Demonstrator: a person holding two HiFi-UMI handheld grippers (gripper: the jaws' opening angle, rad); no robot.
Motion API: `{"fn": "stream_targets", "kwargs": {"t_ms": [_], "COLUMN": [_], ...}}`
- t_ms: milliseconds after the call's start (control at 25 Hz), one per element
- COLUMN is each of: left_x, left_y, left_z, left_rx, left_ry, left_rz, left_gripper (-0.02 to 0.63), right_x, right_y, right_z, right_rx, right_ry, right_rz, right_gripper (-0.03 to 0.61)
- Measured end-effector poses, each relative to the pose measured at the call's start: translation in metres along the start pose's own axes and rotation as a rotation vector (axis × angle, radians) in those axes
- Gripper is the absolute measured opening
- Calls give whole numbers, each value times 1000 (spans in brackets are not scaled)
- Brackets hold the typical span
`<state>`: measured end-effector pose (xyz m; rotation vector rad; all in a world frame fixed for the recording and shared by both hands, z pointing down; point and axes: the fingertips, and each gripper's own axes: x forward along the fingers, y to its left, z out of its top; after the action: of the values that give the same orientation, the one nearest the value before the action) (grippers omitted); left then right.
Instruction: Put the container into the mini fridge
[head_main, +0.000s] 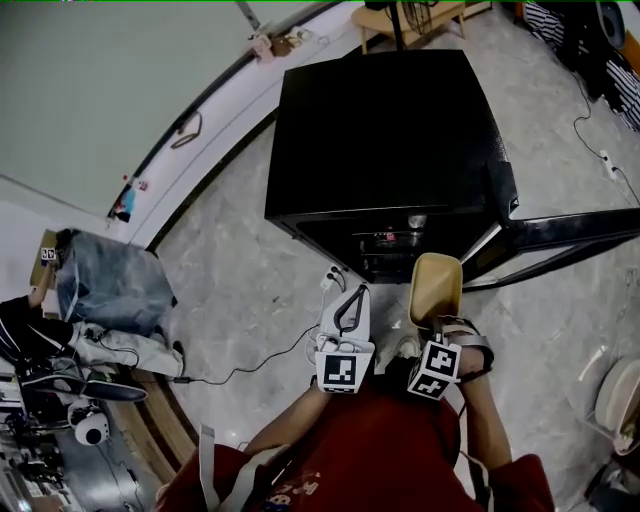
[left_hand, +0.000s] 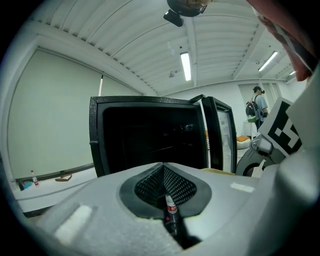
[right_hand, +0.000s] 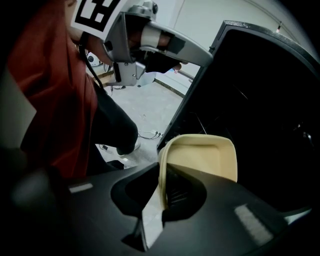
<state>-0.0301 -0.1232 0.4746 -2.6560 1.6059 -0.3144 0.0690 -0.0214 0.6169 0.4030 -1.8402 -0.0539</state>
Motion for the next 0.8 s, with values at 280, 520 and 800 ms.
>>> {"fn": "stream_targets", "kwargs": {"t_ms": [280,520,800], "left_x": [6,10,5], "left_y": [9,17,31], "left_z": [-9,-14,-24], "left_rx": [-31,-69,-87], "left_ry": [-18,-54,-69], "left_rz": [4,-3,31], "left_gripper": [5,5,5], "right_x": [21,46,61], "right_y": [-12,-30,-64], "right_z": [-2,8,21], "right_rx": [-20,-44,-84], "right_ry": [37,58,78], "right_rz": [12,14,-6], "right_gripper": [25,25,26]}}
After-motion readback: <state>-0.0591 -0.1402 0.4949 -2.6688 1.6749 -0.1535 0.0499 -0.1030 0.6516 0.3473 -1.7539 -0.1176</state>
